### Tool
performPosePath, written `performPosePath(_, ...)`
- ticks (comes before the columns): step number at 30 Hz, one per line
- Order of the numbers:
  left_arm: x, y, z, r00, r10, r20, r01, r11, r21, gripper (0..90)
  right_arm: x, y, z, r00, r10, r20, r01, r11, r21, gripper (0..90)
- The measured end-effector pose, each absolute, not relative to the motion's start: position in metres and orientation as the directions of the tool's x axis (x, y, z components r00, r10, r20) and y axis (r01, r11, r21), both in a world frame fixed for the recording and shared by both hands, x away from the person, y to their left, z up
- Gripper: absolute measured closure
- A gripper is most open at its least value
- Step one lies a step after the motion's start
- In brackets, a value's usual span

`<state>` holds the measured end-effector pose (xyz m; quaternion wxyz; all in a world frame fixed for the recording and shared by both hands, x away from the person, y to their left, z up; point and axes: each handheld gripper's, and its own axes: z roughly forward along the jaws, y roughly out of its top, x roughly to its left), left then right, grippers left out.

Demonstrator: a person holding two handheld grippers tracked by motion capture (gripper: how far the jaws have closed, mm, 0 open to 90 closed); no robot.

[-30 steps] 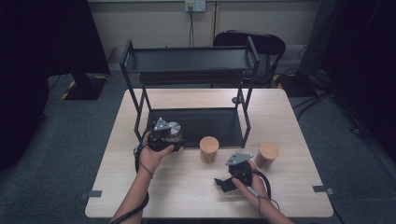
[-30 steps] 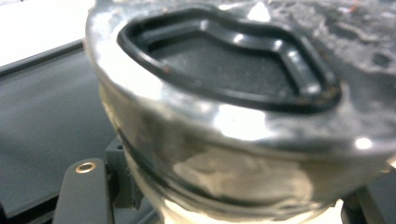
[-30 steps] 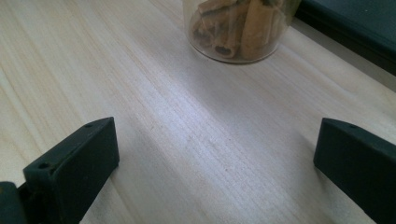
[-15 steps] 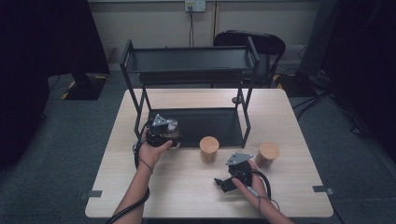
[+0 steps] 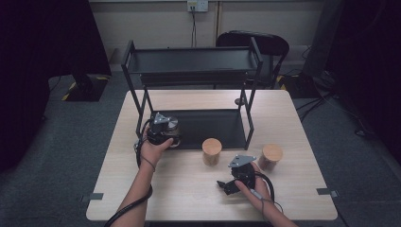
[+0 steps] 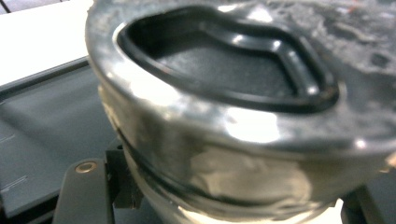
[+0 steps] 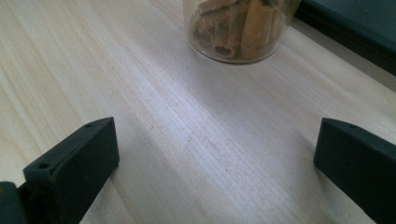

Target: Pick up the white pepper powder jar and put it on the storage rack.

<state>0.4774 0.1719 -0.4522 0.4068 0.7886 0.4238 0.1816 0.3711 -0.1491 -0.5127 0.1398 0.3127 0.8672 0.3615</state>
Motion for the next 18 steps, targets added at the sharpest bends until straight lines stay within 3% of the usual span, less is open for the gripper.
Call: performPosePath(18, 0.493, 0.174, -0.46, 0.537, 0.842, -0.054, 0.539, -0.294, 0.79, 31.0, 0.371, -0.149, -0.513, -0.765, 0.643, -0.016, 0.441, 0.543, 0.714, 0.0)
